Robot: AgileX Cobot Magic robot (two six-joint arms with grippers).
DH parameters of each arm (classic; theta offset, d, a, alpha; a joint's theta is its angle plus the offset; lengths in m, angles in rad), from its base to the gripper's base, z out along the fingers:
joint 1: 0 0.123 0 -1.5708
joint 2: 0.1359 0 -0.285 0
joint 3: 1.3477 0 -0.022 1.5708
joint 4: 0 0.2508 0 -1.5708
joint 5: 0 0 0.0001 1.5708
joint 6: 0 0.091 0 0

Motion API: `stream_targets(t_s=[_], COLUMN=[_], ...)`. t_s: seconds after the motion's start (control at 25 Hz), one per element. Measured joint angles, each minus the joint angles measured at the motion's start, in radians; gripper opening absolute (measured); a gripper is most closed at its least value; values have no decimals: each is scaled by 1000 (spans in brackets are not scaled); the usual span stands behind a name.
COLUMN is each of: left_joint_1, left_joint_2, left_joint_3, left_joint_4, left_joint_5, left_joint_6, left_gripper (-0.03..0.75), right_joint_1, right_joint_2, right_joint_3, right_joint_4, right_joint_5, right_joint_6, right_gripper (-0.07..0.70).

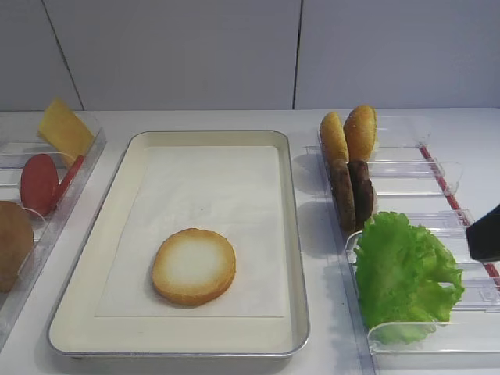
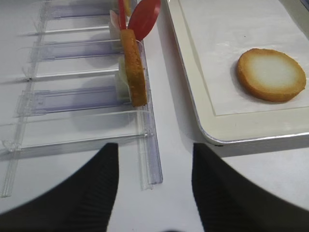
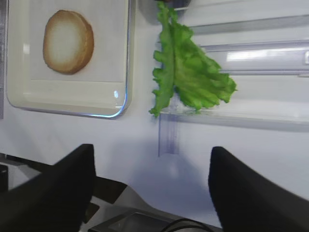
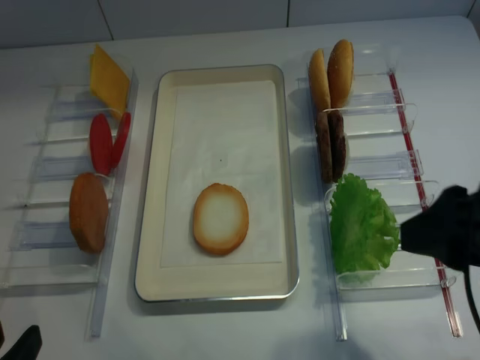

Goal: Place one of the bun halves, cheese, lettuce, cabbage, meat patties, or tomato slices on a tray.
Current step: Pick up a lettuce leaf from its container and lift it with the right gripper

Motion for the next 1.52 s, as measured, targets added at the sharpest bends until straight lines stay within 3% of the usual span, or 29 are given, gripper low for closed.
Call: stream_targets(t_s=[0.24, 0.36, 0.56, 0.64, 1.0, 1.28, 1.52], left_joint_1=[0, 0, 0, 0, 0, 0, 0], left_joint_2=[0, 0, 0, 0, 0, 0, 0], left_joint_3=[0, 0, 0, 0, 0, 0, 0], left_joint_4=[0, 0, 0, 0, 0, 0, 0], left_joint_5=[0, 0, 0, 0, 0, 0, 0], left_joint_6=[0, 0, 0, 0, 0, 0, 0], left_gripper=[327, 327, 327, 327, 327, 327, 327], right_joint_1=[24, 117, 336, 385, 408, 409, 410], right_joint_2=[122, 170, 286, 341, 498, 547, 547], right_joint_3=[-3, -3, -7, -23, -128, -148, -164], right_joint_4=[54, -23, -128, -184, -270, -274, -320], right_joint_5=[-20, -58, -192, -217, -258, -269, -277], right_joint_6=[-34, 42, 201, 249, 289, 285, 281], right_gripper=[501, 501, 500, 499, 482, 371, 104])
